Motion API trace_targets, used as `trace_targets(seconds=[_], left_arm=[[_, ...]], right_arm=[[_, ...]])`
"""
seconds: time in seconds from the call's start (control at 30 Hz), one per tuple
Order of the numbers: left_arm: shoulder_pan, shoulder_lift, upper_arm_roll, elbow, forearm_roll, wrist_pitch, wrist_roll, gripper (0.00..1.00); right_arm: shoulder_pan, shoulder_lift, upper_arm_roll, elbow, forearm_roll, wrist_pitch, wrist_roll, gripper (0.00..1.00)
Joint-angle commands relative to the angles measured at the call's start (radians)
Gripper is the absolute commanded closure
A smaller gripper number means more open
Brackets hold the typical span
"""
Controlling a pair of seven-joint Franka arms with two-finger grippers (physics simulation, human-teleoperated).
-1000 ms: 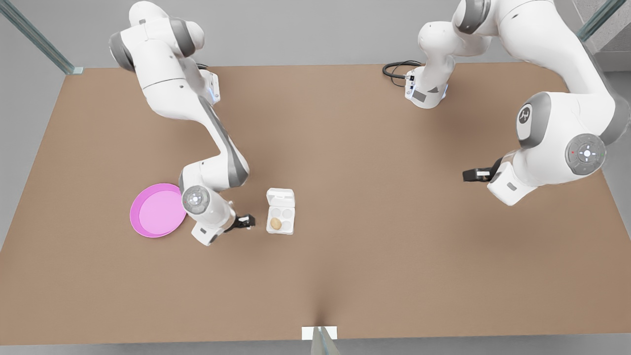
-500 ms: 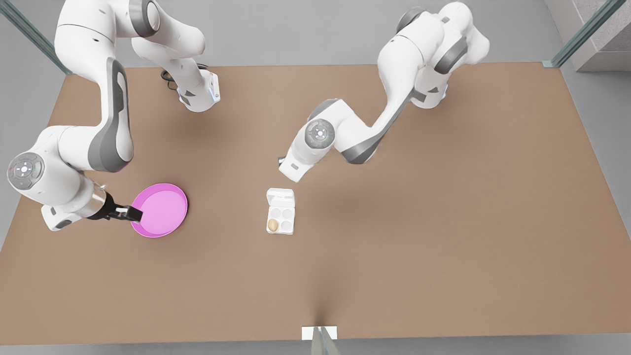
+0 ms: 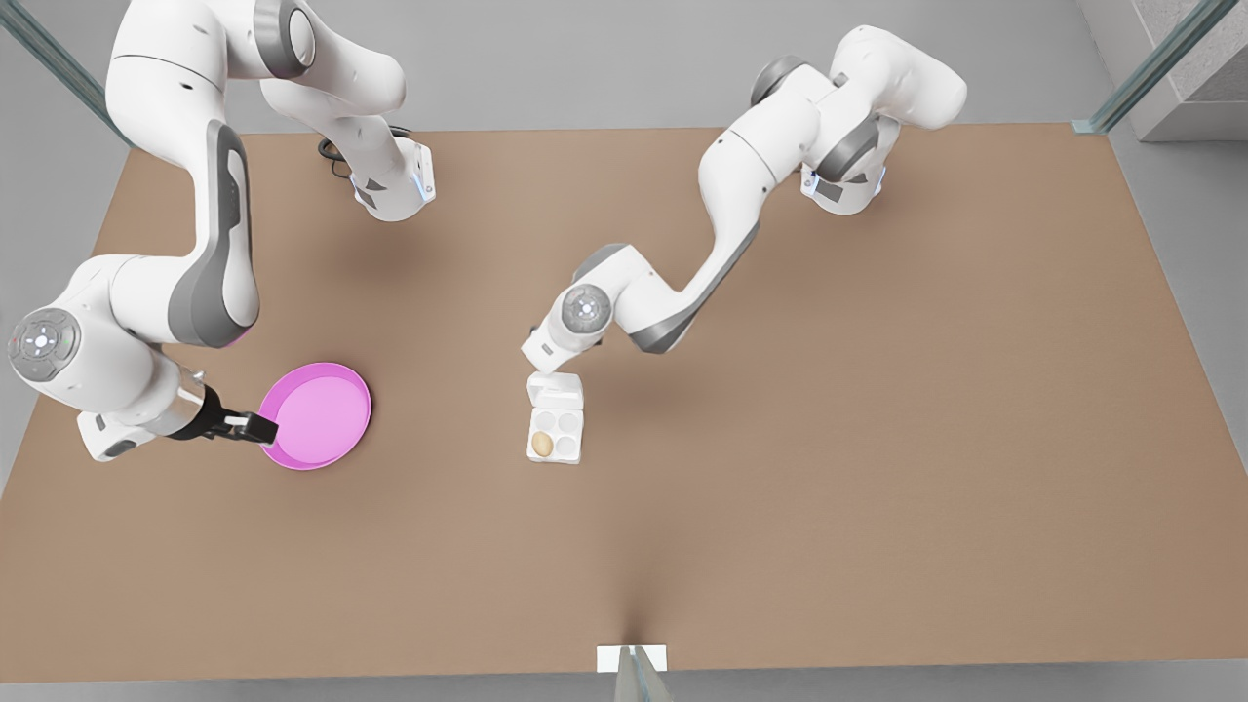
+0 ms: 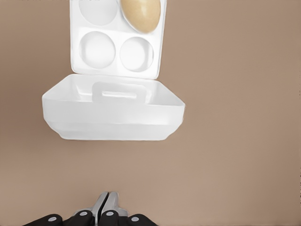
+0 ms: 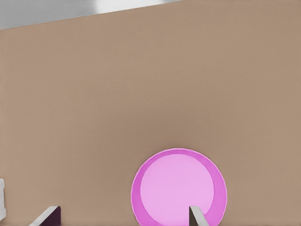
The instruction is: Pack egg into the box and close the box lid
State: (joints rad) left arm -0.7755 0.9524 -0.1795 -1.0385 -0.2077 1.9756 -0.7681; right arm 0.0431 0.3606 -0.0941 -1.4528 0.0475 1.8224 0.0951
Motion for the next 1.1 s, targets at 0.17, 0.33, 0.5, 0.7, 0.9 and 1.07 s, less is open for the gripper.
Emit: trace_targets(seconds=[0.17, 0.33, 0.5, 0.7, 0.9, 1.07], left_arm=[[0.004, 0.019, 0.012, 0.003, 0.001, 0.065, 0.072, 0.78], [0.016, 0.028, 0.031, 0.003, 0.001, 0.077, 0.096, 0.78], [0.016, 0.037, 0.034, 0.003, -0.001, 0.129, 0.089, 0.78], [0.021, 0.045, 0.064, 0.041, -0.001, 0.242, 0.084, 0.78], [0.229, -0.222, 0.094, 0.092, -0.016, -0.205, 0.115, 0.77], [0.541, -0.339, 0.408, 0.092, -0.055, -0.451, 0.518, 0.00]], right_arm=[[0.000, 0.000, 0.000, 0.002, 0.000, -0.002, 0.000, 0.00], [0.001, 0.000, 0.002, 0.008, 0.002, -0.002, 0.002, 0.00], [0.000, 0.000, 0.002, 0.008, 0.017, 0.002, 0.000, 0.00], [0.000, 0.001, 0.002, 0.008, 0.017, 0.002, -0.001, 0.00], [0.000, 0.003, 0.002, 0.008, 0.017, 0.003, 0.000, 0.00], [0.000, 0.006, 0.000, 0.026, 0.017, 0.002, 0.000, 0.00]])
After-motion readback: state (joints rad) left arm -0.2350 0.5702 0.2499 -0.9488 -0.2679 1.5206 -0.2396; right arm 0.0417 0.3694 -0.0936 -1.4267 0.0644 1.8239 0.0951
